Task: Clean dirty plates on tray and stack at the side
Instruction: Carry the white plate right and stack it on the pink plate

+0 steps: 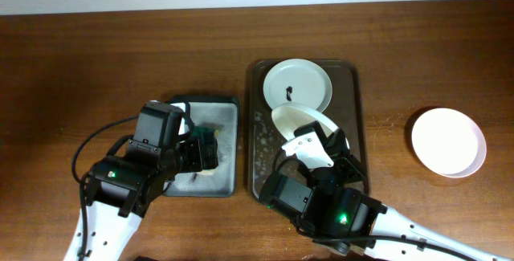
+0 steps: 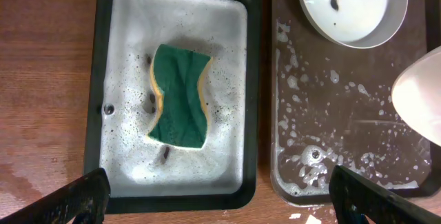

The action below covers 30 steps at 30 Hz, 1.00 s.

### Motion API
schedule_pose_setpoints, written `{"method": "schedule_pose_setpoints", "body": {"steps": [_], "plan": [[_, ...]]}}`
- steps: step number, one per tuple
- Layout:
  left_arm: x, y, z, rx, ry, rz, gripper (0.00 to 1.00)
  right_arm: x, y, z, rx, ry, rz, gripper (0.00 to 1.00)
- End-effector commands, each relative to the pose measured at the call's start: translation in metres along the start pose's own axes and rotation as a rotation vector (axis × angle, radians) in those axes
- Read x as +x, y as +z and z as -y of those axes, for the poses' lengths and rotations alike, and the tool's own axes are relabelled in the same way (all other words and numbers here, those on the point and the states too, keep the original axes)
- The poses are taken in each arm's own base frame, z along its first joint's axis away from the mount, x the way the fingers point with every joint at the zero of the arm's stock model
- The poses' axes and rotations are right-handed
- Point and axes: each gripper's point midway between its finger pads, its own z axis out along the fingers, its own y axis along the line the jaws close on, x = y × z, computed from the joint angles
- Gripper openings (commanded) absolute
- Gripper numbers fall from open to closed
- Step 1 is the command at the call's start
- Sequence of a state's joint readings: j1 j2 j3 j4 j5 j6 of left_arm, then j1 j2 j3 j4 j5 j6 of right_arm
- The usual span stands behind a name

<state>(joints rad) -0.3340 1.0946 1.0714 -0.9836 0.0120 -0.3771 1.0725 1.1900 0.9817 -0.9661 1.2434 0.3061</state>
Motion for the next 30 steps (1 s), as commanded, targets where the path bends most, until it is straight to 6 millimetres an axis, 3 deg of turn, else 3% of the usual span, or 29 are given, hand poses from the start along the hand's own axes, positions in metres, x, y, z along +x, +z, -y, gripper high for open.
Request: {"method": "schedule_pose_setpoints", "body": {"steps": [1, 3, 5, 7, 8, 10, 11, 13, 16, 18, 19, 20, 22, 24, 25, 26, 27, 29, 30], "plan": [[-0.005, -0.004, 0.002, 0.011, 0.008, 0.016, 1.0, -0.004, -0.002, 0.012, 0.057, 0.035, 0.025, 0.04], [-0.005, -0.004, 0.002, 0.012, 0.008, 0.016, 1.0, -0.003, 0.0, 0.025, 0.121, 0.034, 0.025, 0.04], [-0.005, -0.004, 0.002, 0.011, 0.008, 0.016, 1.0, -0.003, 0.001, 0.008, 0.028, 0.081, 0.006, 0.04], [-0.005, -0.004, 0.002, 0.011, 0.008, 0.016, 1.0, 0.003, 0.003, 0.011, 0.043, 0.016, -0.011, 0.04], [-0.005, -0.004, 0.002, 0.012, 0.008, 0.016, 1.0, 0.003, 0.004, 0.006, 0.012, 0.101, -0.021, 0.04], [-0.005, -0.004, 0.002, 0.012, 0.008, 0.016, 1.0, 0.006, 0.004, -0.01, -0.076, 0.031, -0.046, 0.04], [-0.005, -0.004, 0.002, 0.012, 0.008, 0.016, 1.0, 0.011, 0.005, 0.004, -0.006, -0.014, -0.051, 0.04], [-0.005, -0.004, 0.002, 0.012, 0.008, 0.016, 1.0, 0.008, 0.007, -0.002, -0.032, 0.086, -0.052, 0.04], [-0.005, -0.004, 0.002, 0.012, 0.008, 0.016, 1.0, 0.011, 0.01, 0.014, 0.052, 0.048, -0.05, 0.04], [-0.005, -0.004, 0.002, 0.011, 0.008, 0.016, 1.0, 0.011, 0.011, 0.003, -0.01, 0.065, -0.067, 0.04], [-0.005, -0.004, 0.002, 0.011, 0.008, 0.016, 1.0, 0.016, 0.012, 0.013, 0.034, 0.015, -0.077, 0.04], [-0.005, -0.004, 0.002, 0.011, 0.008, 0.016, 1.0, 0.015, 0.014, 0.01, 0.021, 0.117, -0.083, 0.04], [-0.005, -0.004, 0.002, 0.012, 0.008, 0.016, 1.0, 0.015, 0.014, -0.001, -0.039, 0.08, -0.094, 0.04], [-0.005, -0.004, 0.002, 0.012, 0.008, 0.016, 1.0, 0.015, 0.017, 0.006, 0.005, 0.093, -0.093, 0.04], [-0.005, -0.004, 0.002, 0.011, 0.008, 0.016, 1.0, 0.01, 0.017, -0.006, -0.057, 0.142, -0.089, 0.04], [-0.005, -0.004, 0.002, 0.011, 0.008, 0.016, 1.0, 0.01, 0.017, -0.007, -0.067, 0.064, -0.09, 0.04], [-0.005, -0.004, 0.002, 0.012, 0.008, 0.016, 1.0, 0.015, 0.019, 0.004, -0.011, 0.02, -0.099, 0.04], [-0.005, -0.004, 0.002, 0.012, 0.008, 0.016, 1.0, 0.013, 0.022, -0.005, -0.06, 0.137, -0.114, 0.04], [-0.005, -0.004, 0.002, 0.011, 0.008, 0.016, 1.0, 0.015, 0.022, -0.005, -0.062, 0.075, -0.118, 0.04]]}}
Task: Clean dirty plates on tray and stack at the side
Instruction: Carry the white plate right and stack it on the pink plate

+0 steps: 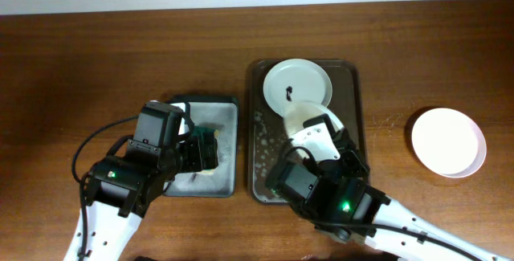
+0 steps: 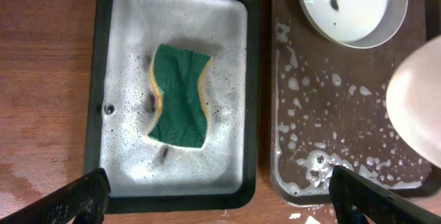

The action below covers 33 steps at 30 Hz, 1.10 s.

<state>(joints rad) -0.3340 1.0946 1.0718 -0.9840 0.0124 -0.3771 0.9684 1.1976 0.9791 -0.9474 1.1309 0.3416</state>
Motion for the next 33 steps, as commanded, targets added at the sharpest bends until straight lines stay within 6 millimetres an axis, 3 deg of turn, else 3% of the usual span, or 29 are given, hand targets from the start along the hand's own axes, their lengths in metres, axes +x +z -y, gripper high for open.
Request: {"method": "schedule_pose_setpoints", "body": {"steps": [1, 3, 5, 6, 7, 12, 14, 16, 20, 24, 27, 30, 31, 32, 33], "plan": [[-0.005, -0.004, 0.002, 0.011, 0.008, 0.016, 1.0, 0.003, 0.003, 0.008, 0.031, -0.018, -0.019, 0.04], [-0.005, -0.004, 0.002, 0.011, 0.008, 0.016, 1.0, 0.003, 0.004, -0.004, -0.041, 0.037, -0.034, 0.04], [-0.005, -0.004, 0.002, 0.011, 0.008, 0.016, 1.0, 0.009, 0.007, 0.008, 0.017, 0.006, -0.051, 0.04], [-0.005, -0.004, 0.002, 0.011, 0.008, 0.016, 1.0, 0.009, 0.007, -0.003, -0.047, 0.084, -0.067, 0.04], [-0.005, -0.004, 0.002, 0.011, 0.008, 0.016, 1.0, 0.013, 0.007, -0.006, -0.067, 0.057, -0.081, 0.04], [-0.005, -0.004, 0.002, 0.011, 0.008, 0.016, 1.0, 0.023, 0.01, 0.016, 0.038, 0.03, -0.103, 0.04], [-0.005, -0.004, 0.002, 0.011, 0.008, 0.016, 1.0, 0.022, 0.011, -0.001, -0.049, 0.129, -0.123, 0.04], [-0.005, -0.004, 0.002, 0.011, 0.008, 0.016, 1.0, 0.03, 0.012, -0.002, -0.064, 0.1, -0.158, 0.04], [-0.005, -0.004, 0.002, 0.011, 0.008, 0.016, 1.0, 0.047, 0.032, 0.005, -0.062, 0.368, -0.286, 0.04], [-0.005, -0.004, 0.002, 0.011, 0.008, 0.016, 1.0, 0.07, 0.073, 0.033, -0.04, 0.576, -0.44, 0.04], [-0.005, -0.004, 0.002, 0.011, 0.008, 0.016, 0.99, 0.092, 0.107, 0.056, -0.14, 0.748, -0.537, 0.04], [-0.005, -0.004, 0.002, 0.011, 0.008, 0.016, 1.0, 0.112, 0.132, 0.091, -0.183, 1.006, -0.551, 0.04], [-0.005, -0.004, 0.002, 0.011, 0.008, 0.016, 1.0, 0.121, 0.139, 0.106, -0.176, 1.089, -0.549, 0.04], [-0.005, -0.004, 0.002, 0.011, 0.008, 0.016, 1.0, 0.154, 0.148, 0.138, -0.118, 1.237, -0.573, 0.04], [-0.005, -0.004, 0.002, 0.011, 0.008, 0.016, 1.0, 0.167, 0.15, 0.146, -0.085, 1.265, -0.595, 0.04]]}}
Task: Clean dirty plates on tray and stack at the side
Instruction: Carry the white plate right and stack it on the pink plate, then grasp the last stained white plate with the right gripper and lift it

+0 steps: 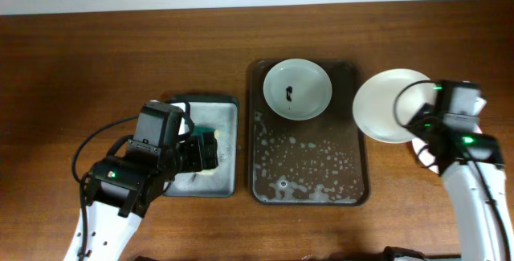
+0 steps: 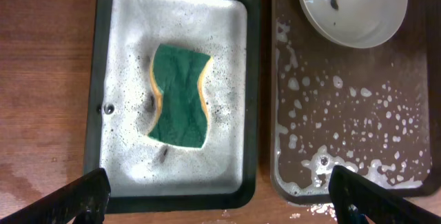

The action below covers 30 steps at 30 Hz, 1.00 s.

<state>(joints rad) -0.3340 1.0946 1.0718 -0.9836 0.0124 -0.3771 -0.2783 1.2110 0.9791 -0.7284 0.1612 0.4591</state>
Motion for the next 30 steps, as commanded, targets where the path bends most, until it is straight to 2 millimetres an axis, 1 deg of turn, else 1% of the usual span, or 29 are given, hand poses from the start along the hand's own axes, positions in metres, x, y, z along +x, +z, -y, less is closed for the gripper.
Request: {"method": "schedule_pose_setpoints", "body": {"steps": [1, 3, 5, 6, 9, 10, 11, 12, 13, 14, 15, 16, 17, 18, 19, 20, 21, 22, 23, 24, 26, 28, 30], "plan": [[-0.004, -0.004, 0.002, 0.011, 0.008, 0.016, 1.0, -0.017, 0.017, 0.048, -0.033, 0.205, -0.054, 0.04], [-0.005, -0.004, 0.002, 0.011, 0.008, 0.016, 1.0, -0.014, 0.033, 0.078, 0.034, 0.286, -0.089, 0.04], [-0.004, -0.004, 0.002, 0.011, 0.008, 0.016, 1.0, -0.008, 0.051, 0.098, 0.079, 0.343, -0.135, 0.04], [-0.005, -0.004, 0.002, 0.011, 0.008, 0.016, 1.0, -0.001, 0.062, 0.109, 0.103, 0.367, -0.173, 0.04], [-0.005, -0.004, 0.002, 0.011, 0.008, 0.016, 1.0, 0.016, 0.082, 0.122, 0.14, 0.397, -0.252, 0.04], [-0.005, -0.004, 0.002, 0.011, 0.008, 0.016, 1.0, 0.019, 0.085, 0.125, 0.147, 0.403, -0.268, 0.22], [-0.004, -0.004, 0.002, 0.011, 0.008, 0.016, 1.0, 0.019, 0.086, 0.125, 0.148, 0.404, -0.269, 0.49], [-0.004, -0.004, 0.002, 0.011, 0.008, 0.016, 1.0, 0.015, 0.084, 0.123, 0.138, 0.397, -0.257, 0.51], [-0.005, -0.004, 0.002, 0.011, 0.008, 0.016, 1.0, 0.004, 0.079, 0.113, 0.08, 0.351, -0.239, 0.51], [-0.005, -0.004, 0.002, 0.011, 0.008, 0.016, 1.0, -0.008, 0.072, 0.092, -0.023, 0.305, -0.218, 0.44], [-0.004, -0.004, 0.002, 0.011, 0.008, 0.016, 1.0, -0.018, 0.064, 0.073, -0.111, 0.273, -0.202, 0.4], [-0.004, -0.004, 0.002, 0.011, 0.008, 0.016, 1.0, -0.029, 0.049, 0.041, -0.243, 0.213, -0.182, 0.4], [-0.004, -0.004, 0.002, 0.011, 0.008, 0.016, 1.0, -0.034, 0.034, 0.012, -0.35, 0.138, -0.165, 0.4], [-0.005, -0.004, 0.002, 0.011, 0.008, 0.016, 1.0, -0.034, 0.021, -0.012, -0.424, 0.06, -0.152, 0.4], [-0.005, -0.004, 0.002, 0.011, 0.008, 0.016, 1.0, -0.03, 0.007, -0.04, -0.485, -0.045, -0.138, 0.41], [-0.004, -0.004, 0.002, 0.011, 0.008, 0.016, 0.99, -0.02, -0.001, -0.063, -0.524, -0.141, -0.136, 0.43], [-0.005, -0.004, 0.002, 0.011, 0.008, 0.016, 1.0, -0.011, -0.005, -0.079, -0.541, -0.212, -0.141, 0.45], [-0.004, -0.004, 0.002, 0.011, 0.008, 0.016, 1.0, 0.008, -0.006, -0.102, -0.538, -0.319, -0.158, 0.46], [-0.004, -0.004, 0.002, 0.011, 0.008, 0.016, 1.0, 0.024, -0.001, -0.118, -0.5, -0.403, -0.168, 0.49], [-0.004, -0.004, 0.002, 0.011, 0.008, 0.016, 1.0, 0.035, 0.003, -0.128, -0.47, -0.458, -0.171, 0.5], [-0.004, -0.004, 0.002, 0.011, 0.008, 0.016, 1.0, 0.05, 0.015, -0.146, -0.426, -0.541, -0.164, 0.51], [-0.004, -0.004, 0.002, 0.011, 0.008, 0.016, 1.0, 0.068, 0.034, -0.174, -0.421, -0.618, -0.147, 0.52], [-0.004, -0.004, 0.002, 0.011, 0.008, 0.016, 1.0, 0.079, 0.056, -0.193, -0.427, -0.645, -0.141, 0.52]]}}
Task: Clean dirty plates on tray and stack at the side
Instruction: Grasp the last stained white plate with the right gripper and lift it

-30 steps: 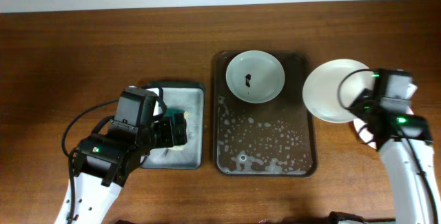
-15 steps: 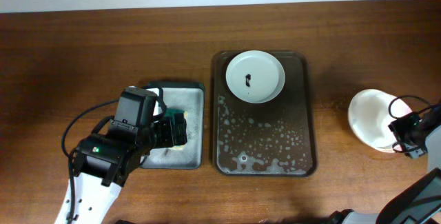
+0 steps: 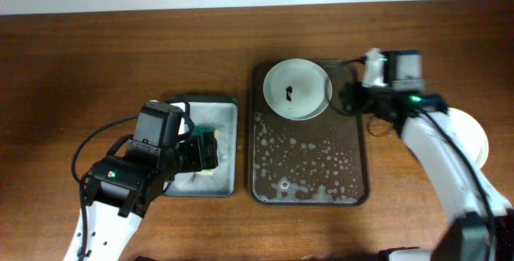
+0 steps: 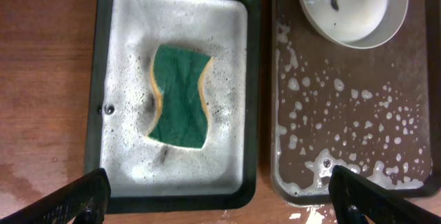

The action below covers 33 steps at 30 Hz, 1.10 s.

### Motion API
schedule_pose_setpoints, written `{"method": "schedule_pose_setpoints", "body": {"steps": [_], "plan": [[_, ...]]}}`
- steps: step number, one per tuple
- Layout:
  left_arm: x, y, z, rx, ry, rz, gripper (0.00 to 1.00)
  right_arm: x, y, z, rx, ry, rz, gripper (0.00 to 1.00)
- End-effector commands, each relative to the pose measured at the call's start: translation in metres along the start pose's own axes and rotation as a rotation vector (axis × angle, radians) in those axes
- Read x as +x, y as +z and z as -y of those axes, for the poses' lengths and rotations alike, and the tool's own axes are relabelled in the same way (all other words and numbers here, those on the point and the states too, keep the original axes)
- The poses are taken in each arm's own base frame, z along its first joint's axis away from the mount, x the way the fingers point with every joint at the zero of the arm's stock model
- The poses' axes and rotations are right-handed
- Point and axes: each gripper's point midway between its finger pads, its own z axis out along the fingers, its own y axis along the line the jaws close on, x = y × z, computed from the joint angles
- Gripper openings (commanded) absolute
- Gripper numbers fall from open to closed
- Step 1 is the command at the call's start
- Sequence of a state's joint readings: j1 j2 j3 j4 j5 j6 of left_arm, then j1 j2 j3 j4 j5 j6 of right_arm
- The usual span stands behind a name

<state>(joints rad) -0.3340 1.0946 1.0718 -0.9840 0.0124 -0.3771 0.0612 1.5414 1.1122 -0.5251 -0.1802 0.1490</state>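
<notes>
A white plate with a dark smear (image 3: 297,88) lies at the far end of the brown foam-flecked tray (image 3: 309,177); the left wrist view shows it too (image 4: 351,7). My right gripper (image 3: 353,96) is at that plate's right rim; its jaws are too dark to read. A clean white plate (image 3: 475,136) lies on the table at the right, partly under the right arm. My left gripper (image 4: 217,203) hangs open above the green sponge (image 4: 178,96), holding nothing.
The sponge lies in a black-rimmed tray of suds (image 4: 103,148) just left of the brown tray. Bare wood table (image 3: 96,60) surrounds both trays. The right arm (image 3: 438,165) crosses the space between the brown tray and the clean plate.
My right gripper was right of the tray with a white plate in it; now it is at the dirty plate's right rim without that plate. White plate shows at the right. Left arm unchanged.
My right gripper first held a white plate tilted over the near half of the brown tray, then slightly farther back. Then the plate was out past the tray's right edge. Now the gripper is by the smeared plate. The left gripper stayed open above the sponge throughout.
</notes>
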Motion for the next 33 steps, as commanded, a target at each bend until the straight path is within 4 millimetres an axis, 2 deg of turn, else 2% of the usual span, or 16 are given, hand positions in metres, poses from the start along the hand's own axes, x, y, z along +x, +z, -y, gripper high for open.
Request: {"method": "schedule_pose_setpoints", "body": {"steps": [1, 4, 7, 8, 10, 11, 14, 18, 19, 21, 23, 24, 26, 27, 30, 33], "plan": [[-0.005, -0.004, 0.002, 0.011, 0.008, 0.016, 1.0, 0.004, 0.052, 0.006, 0.085, -0.059, -0.02, 0.52], [-0.005, -0.004, 0.002, 0.011, 0.008, 0.016, 1.0, 0.006, 0.104, 0.011, 0.071, -0.017, -0.003, 0.5], [-0.005, -0.004, 0.002, 0.011, 0.008, 0.016, 1.0, 0.016, 0.129, 0.017, 0.075, -0.015, -0.021, 0.45], [-0.005, -0.004, 0.002, 0.011, 0.008, 0.016, 1.0, 0.022, 0.135, 0.019, 0.078, -0.013, -0.037, 0.39], [-0.005, -0.004, 0.002, 0.011, 0.008, 0.016, 1.0, 0.025, 0.137, 0.021, 0.081, -0.012, -0.048, 0.05], [-0.005, -0.004, 0.002, 0.011, 0.008, 0.016, 1.0, 0.025, 0.133, 0.02, 0.081, -0.011, -0.053, 0.04], [-0.005, -0.004, 0.002, 0.011, 0.008, 0.016, 1.0, 0.018, 0.103, 0.015, 0.087, -0.01, -0.056, 0.04], [-0.005, -0.004, 0.002, 0.011, 0.008, 0.016, 1.0, -0.001, 0.034, 0.006, 0.105, -0.001, 0.001, 0.04], [-0.005, -0.004, 0.002, 0.011, 0.008, 0.016, 1.0, -0.002, 0.011, 0.007, 0.127, 0.021, 0.016, 0.04], [-0.005, -0.004, 0.002, 0.011, 0.008, 0.016, 1.0, 0.007, -0.04, 0.002, 0.136, 0.053, 0.024, 0.04], [-0.005, -0.004, 0.002, 0.011, 0.008, 0.016, 1.0, 0.025, -0.064, 0.002, 0.146, 0.107, -0.017, 0.04], [-0.005, -0.004, 0.002, 0.011, 0.008, 0.016, 1.0, 0.04, -0.072, 0.004, 0.159, 0.151, -0.062, 0.04], [-0.005, -0.004, 0.002, 0.011, 0.008, 0.016, 1.0, 0.073, -0.078, 0.008, 0.192, 0.231, -0.17, 0.04], [-0.005, -0.004, 0.002, 0.011, 0.008, 0.016, 0.99, 0.086, -0.074, 0.012, 0.209, 0.273, -0.21, 0.04], [-0.005, -0.004, 0.002, 0.011, 0.008, 0.016, 1.0, 0.106, -0.051, 0.016, 0.207, 0.351, -0.227, 0.04], [-0.005, -0.004, 0.002, 0.011, 0.008, 0.016, 1.0, 0.117, -0.028, 0.016, 0.171, 0.392, -0.205, 0.04]]}}
